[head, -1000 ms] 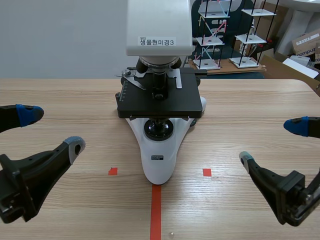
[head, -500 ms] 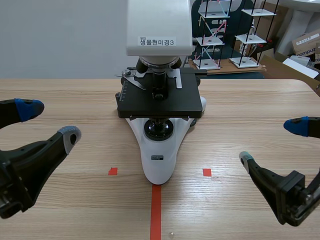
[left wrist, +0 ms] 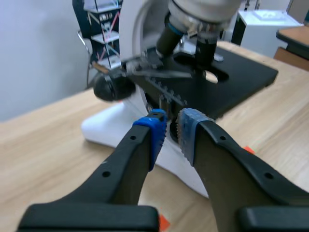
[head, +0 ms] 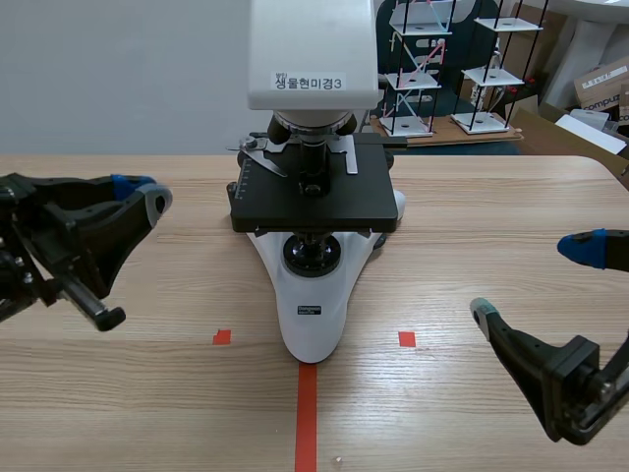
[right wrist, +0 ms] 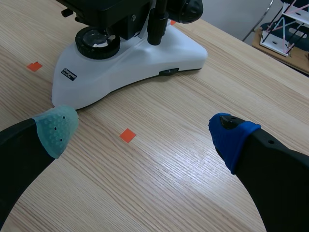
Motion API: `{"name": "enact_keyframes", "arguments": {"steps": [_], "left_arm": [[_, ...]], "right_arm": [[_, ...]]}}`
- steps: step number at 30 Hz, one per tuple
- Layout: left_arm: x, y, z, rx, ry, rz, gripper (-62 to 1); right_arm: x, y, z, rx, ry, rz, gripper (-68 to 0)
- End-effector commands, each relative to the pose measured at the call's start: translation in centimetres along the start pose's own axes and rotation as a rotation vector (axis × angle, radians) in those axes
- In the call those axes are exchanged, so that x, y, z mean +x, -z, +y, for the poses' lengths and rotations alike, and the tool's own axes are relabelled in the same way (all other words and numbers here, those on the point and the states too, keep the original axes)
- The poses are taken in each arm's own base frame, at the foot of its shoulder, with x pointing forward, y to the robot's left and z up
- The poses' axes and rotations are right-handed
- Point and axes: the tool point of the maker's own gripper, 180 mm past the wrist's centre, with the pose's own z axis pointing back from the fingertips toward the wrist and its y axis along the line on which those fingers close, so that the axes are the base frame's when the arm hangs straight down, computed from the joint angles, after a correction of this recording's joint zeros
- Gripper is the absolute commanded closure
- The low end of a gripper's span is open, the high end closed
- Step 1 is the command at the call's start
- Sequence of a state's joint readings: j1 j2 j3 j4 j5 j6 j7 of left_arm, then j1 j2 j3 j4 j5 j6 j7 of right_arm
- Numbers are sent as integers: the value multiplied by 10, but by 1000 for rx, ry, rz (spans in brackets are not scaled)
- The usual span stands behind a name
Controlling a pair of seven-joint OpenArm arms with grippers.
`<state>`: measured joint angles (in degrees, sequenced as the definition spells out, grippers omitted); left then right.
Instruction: Point at the objective lens
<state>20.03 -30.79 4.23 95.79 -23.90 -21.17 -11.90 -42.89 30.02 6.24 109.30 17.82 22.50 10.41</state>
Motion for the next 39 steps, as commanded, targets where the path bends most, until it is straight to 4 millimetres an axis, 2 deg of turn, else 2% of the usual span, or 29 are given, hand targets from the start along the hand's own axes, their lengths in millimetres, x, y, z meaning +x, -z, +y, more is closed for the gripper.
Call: {"name": "enact_keyframes", "arguments": {"steps": [1, 6, 9, 17, 31, 39], "left_arm": [[11, 8, -3, -17, -1, -47, -69], [12, 25, -6, -59, 4, -65, -55], [6, 33, -7, -79, 3, -50, -46], [-4, 45, -8, -111, 1, -29, -46], [2, 46, -24, -211, -15, -47, -46], [4, 47, -25, -211, -20, -55, -46]], "right_arm": [[9, 0, 0, 4, -2, -30, -595], [9, 0, 0, 4, -2, -30, -595], [9, 0, 0, 4, -2, -30, -595], [9, 0, 0, 4, -2, -30, -595], [9, 0, 0, 4, -2, -30, -595], [9, 0, 0, 4, -2, -30, -595]]}}
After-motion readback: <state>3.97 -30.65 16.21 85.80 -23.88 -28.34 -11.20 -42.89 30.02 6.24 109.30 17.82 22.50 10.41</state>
